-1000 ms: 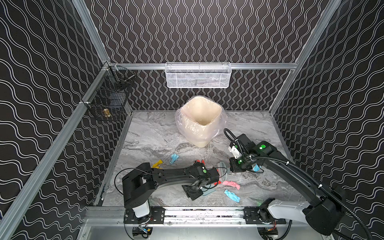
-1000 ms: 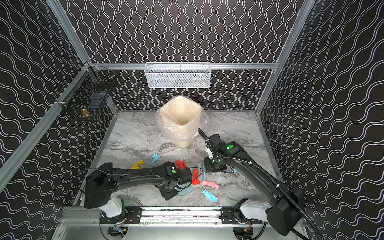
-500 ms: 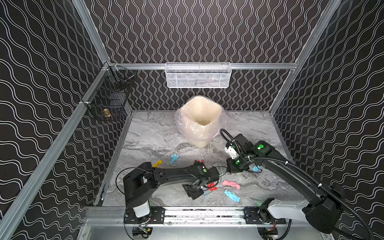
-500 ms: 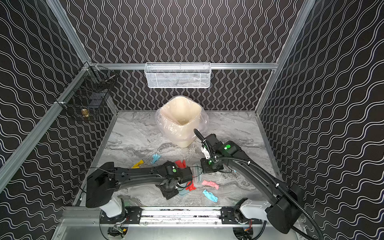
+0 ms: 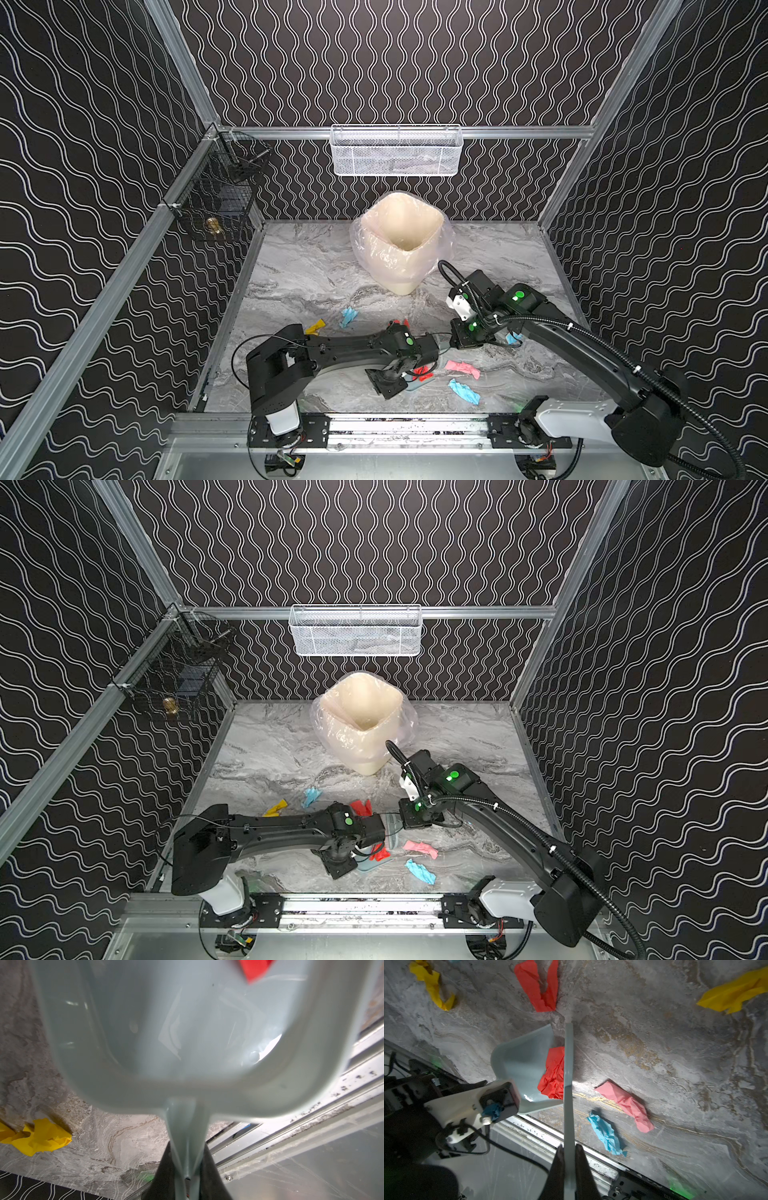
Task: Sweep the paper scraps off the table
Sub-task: 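Sweep the red scrap into the dustpan with the brush in the right gripper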
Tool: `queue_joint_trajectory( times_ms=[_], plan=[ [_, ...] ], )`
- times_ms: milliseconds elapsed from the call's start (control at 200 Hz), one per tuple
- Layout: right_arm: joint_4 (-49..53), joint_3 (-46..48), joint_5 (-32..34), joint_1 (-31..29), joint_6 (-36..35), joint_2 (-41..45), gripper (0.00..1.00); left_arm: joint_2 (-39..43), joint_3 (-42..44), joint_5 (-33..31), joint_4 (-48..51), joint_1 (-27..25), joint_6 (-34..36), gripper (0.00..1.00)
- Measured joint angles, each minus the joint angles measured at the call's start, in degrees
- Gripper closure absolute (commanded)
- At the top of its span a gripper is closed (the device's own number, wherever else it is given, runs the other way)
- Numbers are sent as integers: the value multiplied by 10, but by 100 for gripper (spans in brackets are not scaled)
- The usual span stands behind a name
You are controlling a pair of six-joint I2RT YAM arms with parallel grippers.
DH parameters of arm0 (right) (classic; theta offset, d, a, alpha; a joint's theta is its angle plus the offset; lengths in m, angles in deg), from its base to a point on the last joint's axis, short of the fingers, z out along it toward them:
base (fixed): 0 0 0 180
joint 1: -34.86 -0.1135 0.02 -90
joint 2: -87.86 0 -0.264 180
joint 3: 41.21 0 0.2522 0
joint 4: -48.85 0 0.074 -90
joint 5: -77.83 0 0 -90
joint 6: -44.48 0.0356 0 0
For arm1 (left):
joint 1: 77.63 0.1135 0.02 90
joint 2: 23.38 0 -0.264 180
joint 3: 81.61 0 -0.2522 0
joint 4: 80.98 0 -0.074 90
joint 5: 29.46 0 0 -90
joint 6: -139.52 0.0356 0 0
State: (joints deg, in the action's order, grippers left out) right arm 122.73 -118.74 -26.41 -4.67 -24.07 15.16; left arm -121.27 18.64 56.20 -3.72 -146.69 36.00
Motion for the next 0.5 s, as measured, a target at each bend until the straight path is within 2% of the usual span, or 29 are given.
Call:
queue_joint_trajectory(
  times_ms=[355, 501],
  plan=[
    [-11, 10, -54, 0, 2, 10, 100, 11, 8, -13, -11, 0, -10, 100],
    [-5, 6, -53, 33, -1, 21, 100, 20, 12, -17, -20, 0, -16, 100]
  ],
)
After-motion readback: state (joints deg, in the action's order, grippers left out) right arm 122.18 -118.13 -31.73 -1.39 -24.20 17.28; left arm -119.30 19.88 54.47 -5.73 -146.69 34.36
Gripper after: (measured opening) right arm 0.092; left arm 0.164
